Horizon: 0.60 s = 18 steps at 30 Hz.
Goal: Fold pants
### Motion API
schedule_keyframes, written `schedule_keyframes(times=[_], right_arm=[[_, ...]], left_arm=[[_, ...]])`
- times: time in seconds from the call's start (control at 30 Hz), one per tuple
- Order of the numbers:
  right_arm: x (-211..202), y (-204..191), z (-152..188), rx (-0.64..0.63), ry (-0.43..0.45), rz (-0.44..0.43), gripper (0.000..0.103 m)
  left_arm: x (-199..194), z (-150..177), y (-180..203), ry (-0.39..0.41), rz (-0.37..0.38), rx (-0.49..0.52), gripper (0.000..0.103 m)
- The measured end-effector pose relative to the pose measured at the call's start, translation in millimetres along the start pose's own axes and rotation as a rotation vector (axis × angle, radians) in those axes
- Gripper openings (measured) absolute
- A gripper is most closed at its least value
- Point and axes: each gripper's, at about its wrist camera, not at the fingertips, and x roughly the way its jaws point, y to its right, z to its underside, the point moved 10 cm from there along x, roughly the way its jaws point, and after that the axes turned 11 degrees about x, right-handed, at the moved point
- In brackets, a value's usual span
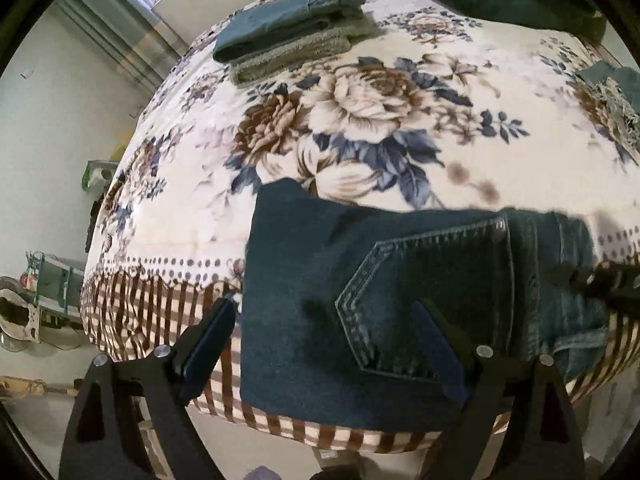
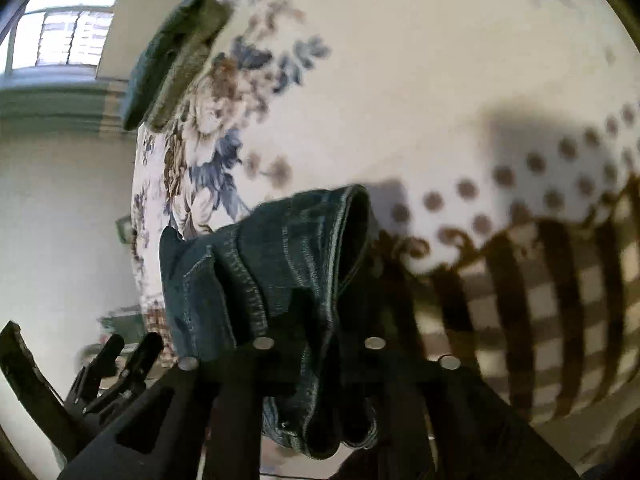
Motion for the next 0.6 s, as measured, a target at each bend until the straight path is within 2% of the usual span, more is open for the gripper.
schedule_keyframes(times=[0.13, 0.2, 0.3, 0.37, 0.4, 0.43, 0.5, 0.6], right_arm=[[-26, -21, -10, -0.042, 0.065, 0.003, 0.010], [-35, -13, -19, -0.052, 0.091, 0.053, 0.010], [-25, 13, -24, -0.032, 0.058, 0.125, 0.011], [-21, 25, -22, 0.017, 0.000, 0.081, 0.020], [-23, 28, -23, 0.040, -0.001, 0.070, 0.041], [-26, 33, -22, 0.059, 0.006, 0.070, 0.056], [-37, 41, -16, 0.121, 0.004, 0.018, 0.060], [-39, 51, 7, 0.198, -0.061, -0.047, 0.063]], left_arm=[[12, 16, -8, -0.041, 0.064, -0.056, 0.090], [22, 25, -17, -0.073, 0.101, -0.099, 0.090], [42, 33, -35, -0.120, 0.140, -0.173, 0.090], [51, 32, -46, -0.125, 0.156, -0.208, 0.090], [54, 31, -50, -0.123, 0.163, -0.216, 0.090], [61, 29, -56, -0.129, 0.172, -0.231, 0.090], [69, 25, -65, -0.131, 0.186, -0.250, 0.090], [84, 10, -77, -0.131, 0.218, -0.278, 0.090]])
